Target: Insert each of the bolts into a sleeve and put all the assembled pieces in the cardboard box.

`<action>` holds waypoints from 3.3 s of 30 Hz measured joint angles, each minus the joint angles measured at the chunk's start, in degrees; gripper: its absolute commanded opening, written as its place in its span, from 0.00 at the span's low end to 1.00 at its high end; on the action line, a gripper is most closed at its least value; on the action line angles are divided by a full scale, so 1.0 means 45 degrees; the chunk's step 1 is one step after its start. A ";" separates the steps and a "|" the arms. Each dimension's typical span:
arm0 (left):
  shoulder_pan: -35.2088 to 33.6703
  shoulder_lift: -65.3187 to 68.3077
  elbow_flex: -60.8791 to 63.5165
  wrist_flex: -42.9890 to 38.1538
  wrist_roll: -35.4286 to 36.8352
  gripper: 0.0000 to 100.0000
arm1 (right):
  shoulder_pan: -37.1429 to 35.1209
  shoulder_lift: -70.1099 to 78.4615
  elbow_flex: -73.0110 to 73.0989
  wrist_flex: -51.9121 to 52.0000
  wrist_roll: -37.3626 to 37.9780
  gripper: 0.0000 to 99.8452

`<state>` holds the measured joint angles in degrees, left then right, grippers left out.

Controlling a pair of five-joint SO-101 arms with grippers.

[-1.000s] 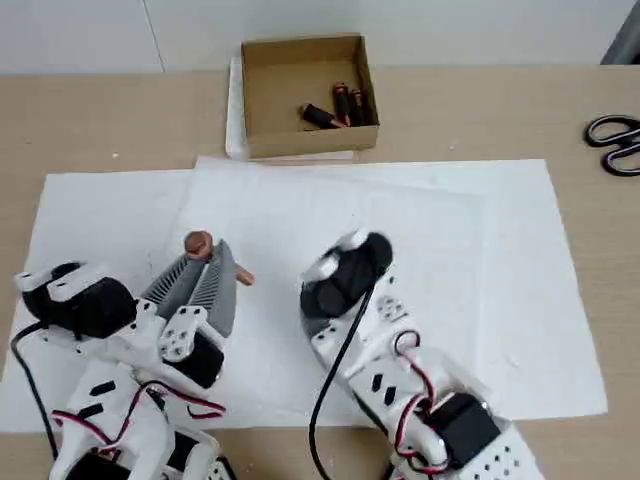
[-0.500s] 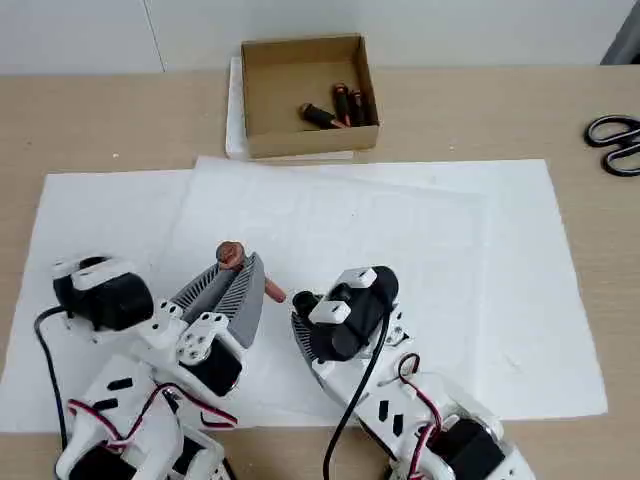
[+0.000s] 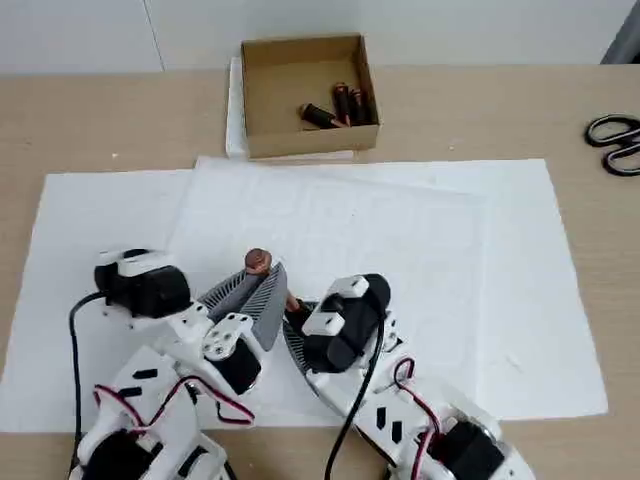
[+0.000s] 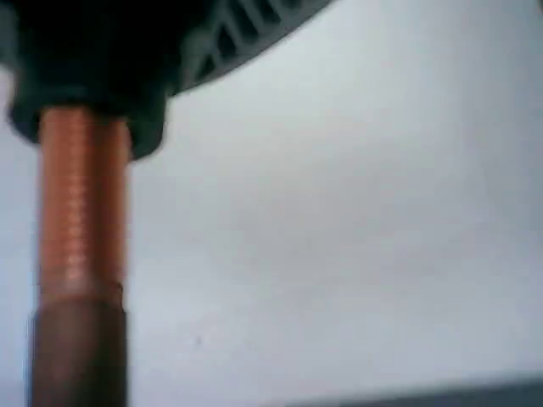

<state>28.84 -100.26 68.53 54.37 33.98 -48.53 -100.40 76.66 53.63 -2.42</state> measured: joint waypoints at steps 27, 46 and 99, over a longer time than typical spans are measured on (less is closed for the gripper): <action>0.1211 -0.0039 0.0938 0.0977 -0.0488 0.01 | -0.0059 0.0000 0.0000 -0.0449 -0.0020 0.00; 0.1211 -0.0156 0.1153 0.1368 -0.1289 0.02 | 0.0234 0.0098 0.0098 -0.0860 0.0586 0.00; -0.1055 -0.0059 0.0762 0.0332 -0.2520 0.06 | 0.0645 0.0039 0.0430 -0.0938 0.0586 0.00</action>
<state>24.09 -100.53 71.96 55.87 22.64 -45.63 -100.22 78.59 49.41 0.22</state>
